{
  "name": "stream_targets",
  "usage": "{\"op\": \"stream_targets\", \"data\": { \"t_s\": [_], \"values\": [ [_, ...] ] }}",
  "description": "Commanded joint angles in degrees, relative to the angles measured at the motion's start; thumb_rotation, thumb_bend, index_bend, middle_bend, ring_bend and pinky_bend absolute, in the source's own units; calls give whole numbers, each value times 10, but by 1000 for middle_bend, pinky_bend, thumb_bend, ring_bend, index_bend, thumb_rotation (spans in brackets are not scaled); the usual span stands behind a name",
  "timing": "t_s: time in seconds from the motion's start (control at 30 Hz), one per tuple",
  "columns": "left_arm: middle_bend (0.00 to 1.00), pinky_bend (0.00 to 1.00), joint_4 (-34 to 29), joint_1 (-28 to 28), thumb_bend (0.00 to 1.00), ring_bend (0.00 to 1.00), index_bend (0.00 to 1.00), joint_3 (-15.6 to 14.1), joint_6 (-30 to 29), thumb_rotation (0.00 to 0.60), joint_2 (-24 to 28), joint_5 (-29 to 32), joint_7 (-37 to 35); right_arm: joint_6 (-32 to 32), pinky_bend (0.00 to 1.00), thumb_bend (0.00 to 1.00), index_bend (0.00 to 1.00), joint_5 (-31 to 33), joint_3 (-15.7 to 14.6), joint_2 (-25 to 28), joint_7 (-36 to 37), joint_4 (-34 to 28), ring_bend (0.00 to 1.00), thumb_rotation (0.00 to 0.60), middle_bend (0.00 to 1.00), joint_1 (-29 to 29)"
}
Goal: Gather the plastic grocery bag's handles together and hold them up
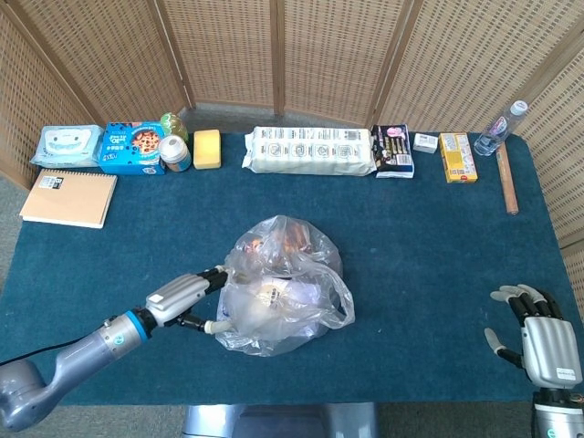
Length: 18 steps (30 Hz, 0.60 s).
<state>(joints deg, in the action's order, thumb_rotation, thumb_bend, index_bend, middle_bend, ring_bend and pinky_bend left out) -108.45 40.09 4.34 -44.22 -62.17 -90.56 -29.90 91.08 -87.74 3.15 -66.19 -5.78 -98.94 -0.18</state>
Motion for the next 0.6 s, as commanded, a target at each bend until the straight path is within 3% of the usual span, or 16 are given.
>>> {"op": "stream_targets", "data": {
  "t_s": [0.03, 0.37, 0.6],
  "values": [
    [104, 149, 8, 9, 4, 41, 109, 14, -10, 0, -26, 21, -25, 0, 154, 286, 319, 1, 0, -1, 3, 2, 206, 600, 289, -1],
    [106, 149, 54, 32, 15, 41, 108, 47, -17, 0, -113, 66, -163, 2, 154, 286, 319, 0, 0, -1, 10, 7, 206, 600, 289, -4],
    [137, 159, 82, 35, 42, 56, 108, 79, -26, 0, -164, 97, -330, 0, 154, 287, 319, 0, 1, -2, 10, 9, 207, 600, 289, -4]
  ]
}}
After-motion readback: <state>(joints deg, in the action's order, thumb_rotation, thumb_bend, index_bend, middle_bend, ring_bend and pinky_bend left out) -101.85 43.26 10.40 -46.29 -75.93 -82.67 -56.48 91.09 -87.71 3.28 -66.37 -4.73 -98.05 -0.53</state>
